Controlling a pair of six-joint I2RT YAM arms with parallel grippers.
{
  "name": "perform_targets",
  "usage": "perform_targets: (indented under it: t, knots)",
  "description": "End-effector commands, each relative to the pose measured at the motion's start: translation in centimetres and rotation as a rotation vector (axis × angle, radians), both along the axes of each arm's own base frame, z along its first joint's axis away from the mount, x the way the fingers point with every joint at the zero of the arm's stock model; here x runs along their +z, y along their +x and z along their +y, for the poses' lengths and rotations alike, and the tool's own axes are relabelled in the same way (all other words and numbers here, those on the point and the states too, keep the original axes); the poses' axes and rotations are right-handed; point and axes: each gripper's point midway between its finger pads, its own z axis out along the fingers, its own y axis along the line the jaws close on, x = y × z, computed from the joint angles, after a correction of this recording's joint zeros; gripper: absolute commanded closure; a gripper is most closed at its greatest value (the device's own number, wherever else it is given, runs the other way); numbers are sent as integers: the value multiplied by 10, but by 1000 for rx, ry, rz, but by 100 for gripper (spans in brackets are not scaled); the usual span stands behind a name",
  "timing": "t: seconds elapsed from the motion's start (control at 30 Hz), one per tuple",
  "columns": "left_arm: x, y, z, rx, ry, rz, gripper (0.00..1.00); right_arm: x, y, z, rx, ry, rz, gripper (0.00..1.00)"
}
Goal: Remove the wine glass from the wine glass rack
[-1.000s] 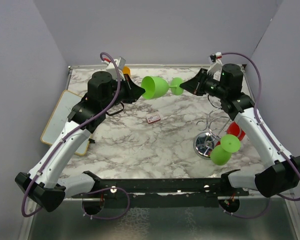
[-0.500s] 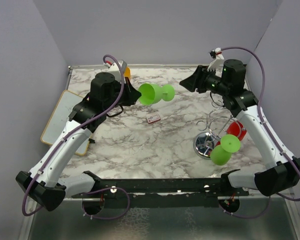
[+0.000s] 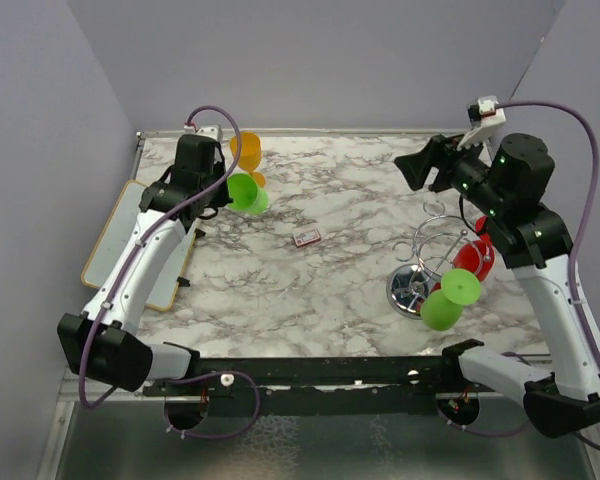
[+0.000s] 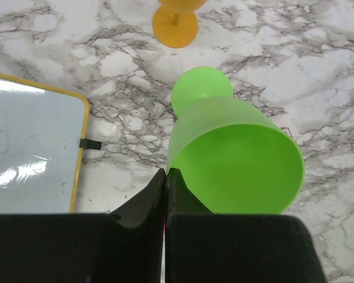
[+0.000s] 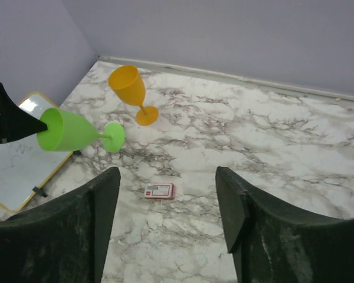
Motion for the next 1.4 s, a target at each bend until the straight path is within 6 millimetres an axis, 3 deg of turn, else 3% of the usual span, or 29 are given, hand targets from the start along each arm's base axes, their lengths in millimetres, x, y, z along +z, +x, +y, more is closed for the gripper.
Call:
perform_targets:
  t: [0.0, 0.17, 0.27, 0.67, 0.93, 1.2, 1.37]
  knots:
    - [-14, 17, 11, 31, 61, 23, 100, 25, -16, -31, -106, -101, -116, 30]
    - [-42, 39, 28, 91, 119, 77, 100, 43, -35, -47, -147, -133, -192, 22]
    - [-57, 48, 28, 91, 112, 115, 100, 47, -44, -56, -171, -148, -216, 19]
    - [-65, 76, 14, 61, 70, 142, 99, 33, -53, -74, -236, -211, -215, 17]
    - [-59, 80, 13, 57, 74, 131, 87, 29, -55, -76, -243, -216, -218, 17]
    - [-53, 82, 17, 57, 100, 118, 67, 26, -54, -74, -229, -214, -210, 17]
    - [-29, 81, 19, 58, 96, 63, 50, 32, -60, -85, -261, -272, -227, 16]
